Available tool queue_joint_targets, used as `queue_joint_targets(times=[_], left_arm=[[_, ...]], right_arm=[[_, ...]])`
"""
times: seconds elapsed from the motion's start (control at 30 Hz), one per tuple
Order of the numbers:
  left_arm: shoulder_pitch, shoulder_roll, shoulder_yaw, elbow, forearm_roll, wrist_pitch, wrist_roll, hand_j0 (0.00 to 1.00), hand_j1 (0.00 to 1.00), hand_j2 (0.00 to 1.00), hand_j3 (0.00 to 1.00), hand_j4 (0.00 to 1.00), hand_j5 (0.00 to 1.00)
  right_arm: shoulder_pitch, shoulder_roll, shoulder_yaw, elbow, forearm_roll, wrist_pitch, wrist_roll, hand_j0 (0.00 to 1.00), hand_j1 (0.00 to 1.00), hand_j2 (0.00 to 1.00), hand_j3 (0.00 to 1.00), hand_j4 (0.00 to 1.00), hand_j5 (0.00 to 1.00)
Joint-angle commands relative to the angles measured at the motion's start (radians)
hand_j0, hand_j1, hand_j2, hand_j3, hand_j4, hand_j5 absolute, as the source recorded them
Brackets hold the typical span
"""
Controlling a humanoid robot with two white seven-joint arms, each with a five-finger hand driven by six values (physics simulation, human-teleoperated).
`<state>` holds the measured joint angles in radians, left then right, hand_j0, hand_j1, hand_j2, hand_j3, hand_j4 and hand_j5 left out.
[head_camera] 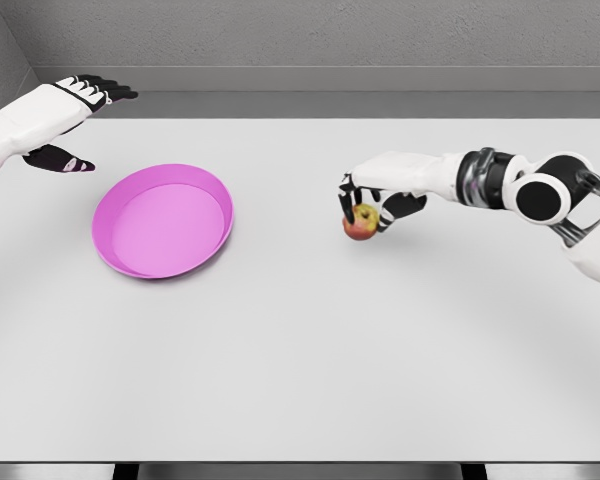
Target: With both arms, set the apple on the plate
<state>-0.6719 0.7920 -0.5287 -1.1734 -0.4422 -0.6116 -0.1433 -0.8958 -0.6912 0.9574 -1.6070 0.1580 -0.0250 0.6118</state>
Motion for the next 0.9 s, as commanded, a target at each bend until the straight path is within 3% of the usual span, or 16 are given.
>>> queue_joint_targets(times=[0.0,0.43,0.47,0.5,0.53,0.73,0.77,0.83,0.87], left_arm=[[0.0,0.001,0.001,0.0,0.007,0.001,0.001,1.0,1.0,1.0,1.0,1.0,1.0],[0.0,0.001,0.001,-0.003,0.007,0.001,0.001,1.0,1.0,1.0,1.0,1.0,1.0],[0.0,0.001,0.001,-0.003,0.007,0.001,0.001,1.0,1.0,1.0,1.0,1.0,1.0],[0.0,0.001,0.001,-0.003,0.007,0.001,0.001,1.0,1.0,1.0,1.0,1.0,1.0],[0.0,0.001,0.001,-0.003,0.007,0.001,0.001,1.0,1.0,1.0,1.0,1.0,1.0],[0.0,0.0,0.003,-0.005,0.005,0.001,0.001,1.0,1.0,1.0,1.0,1.0,1.0],[0.0,-0.002,0.004,-0.005,-0.003,0.001,0.001,1.0,1.0,1.0,1.0,1.0,1.0],[0.0,0.0,-0.008,-0.014,-0.018,0.001,-0.001,1.0,1.0,1.0,1.0,1.0,1.0],[-0.003,-0.004,-0.013,-0.04,-0.068,0.001,-0.001,1.0,1.0,1.0,1.0,1.0,1.0]], right_arm=[[-0.003,0.005,-0.003,-0.019,-0.002,0.0,-0.001,0.3,0.3,0.3,0.3,0.3,0.3],[-0.014,0.061,0.012,-0.027,-0.002,0.008,-0.001,0.3,0.3,0.3,0.3,0.3,0.3],[-0.014,0.061,0.012,-0.027,-0.002,0.008,-0.001,0.34,0.34,0.34,0.34,0.34,0.34],[-0.014,0.061,0.012,-0.027,-0.002,0.01,-0.001,0.56,0.56,0.56,0.56,0.56,0.56],[-0.014,0.062,0.012,-0.027,-0.002,0.008,-0.001,1.0,1.0,1.0,1.0,1.0,1.0],[-0.014,0.048,0.0,-0.033,0.0,0.002,-0.001,1.0,1.0,1.0,1.0,1.0,1.0],[-0.015,0.01,-0.009,-0.025,0.002,0.005,-0.001,1.0,1.0,1.0,1.0,1.0,1.0],[0.014,-0.114,-0.143,0.025,0.002,-0.001,-0.001,1.0,1.0,1.0,1.0,1.0,1.0],[0.041,-0.159,-0.206,0.055,0.003,-0.004,-0.001,1.0,1.0,1.0,1.0,1.0,1.0]])
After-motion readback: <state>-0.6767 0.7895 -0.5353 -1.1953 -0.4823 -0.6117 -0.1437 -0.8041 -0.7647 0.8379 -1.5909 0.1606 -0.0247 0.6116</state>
